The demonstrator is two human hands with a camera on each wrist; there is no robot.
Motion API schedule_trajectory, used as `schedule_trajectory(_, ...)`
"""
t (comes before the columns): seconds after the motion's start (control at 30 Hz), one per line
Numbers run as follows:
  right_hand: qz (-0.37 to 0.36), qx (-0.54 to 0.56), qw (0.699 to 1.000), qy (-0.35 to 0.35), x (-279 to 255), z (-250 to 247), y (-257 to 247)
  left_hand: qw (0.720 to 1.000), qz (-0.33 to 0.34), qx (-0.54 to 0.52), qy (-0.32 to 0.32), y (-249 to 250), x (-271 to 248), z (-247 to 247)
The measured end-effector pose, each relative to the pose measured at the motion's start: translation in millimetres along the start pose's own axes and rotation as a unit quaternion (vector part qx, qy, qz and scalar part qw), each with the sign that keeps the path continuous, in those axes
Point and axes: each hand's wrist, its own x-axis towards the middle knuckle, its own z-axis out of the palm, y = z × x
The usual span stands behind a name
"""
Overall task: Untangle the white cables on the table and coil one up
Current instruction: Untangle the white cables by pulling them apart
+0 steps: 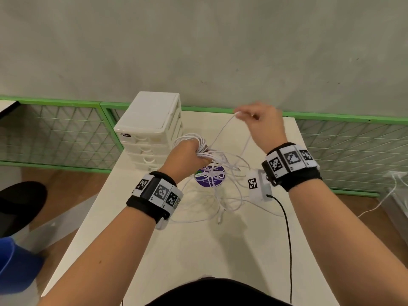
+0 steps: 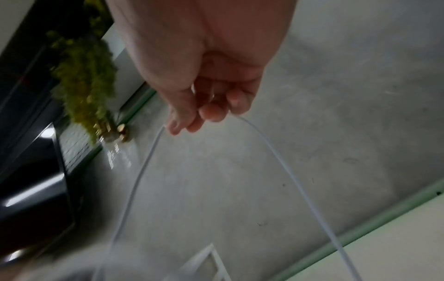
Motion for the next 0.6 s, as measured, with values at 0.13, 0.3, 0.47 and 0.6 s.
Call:
schedule_trajectory(0.13, 0.028, 0.066, 0.992, 0.108, 8, -14, 1, 0.999, -0.045, -0.018, 0.003, -8, -5, 3)
schedule_trajectory(0.3, 0.129, 0.021, 0.981, 0.147, 11, -26, 21, 0.999, -0.045, -0.005, 0.009, -14, -6, 3)
schedule_trajectory(0.47, 0.036, -0.103, 0.993, -0.044, -6, -15, 14, 1.0, -0.01, 0.001, 0.001, -7, -5, 3)
schedule_trajectory(0.6, -0.053, -0.166, 0.95, -0.259, -15, 11, 2, 0.999, 0.031, 0.027, -0.013, 6, -5, 2)
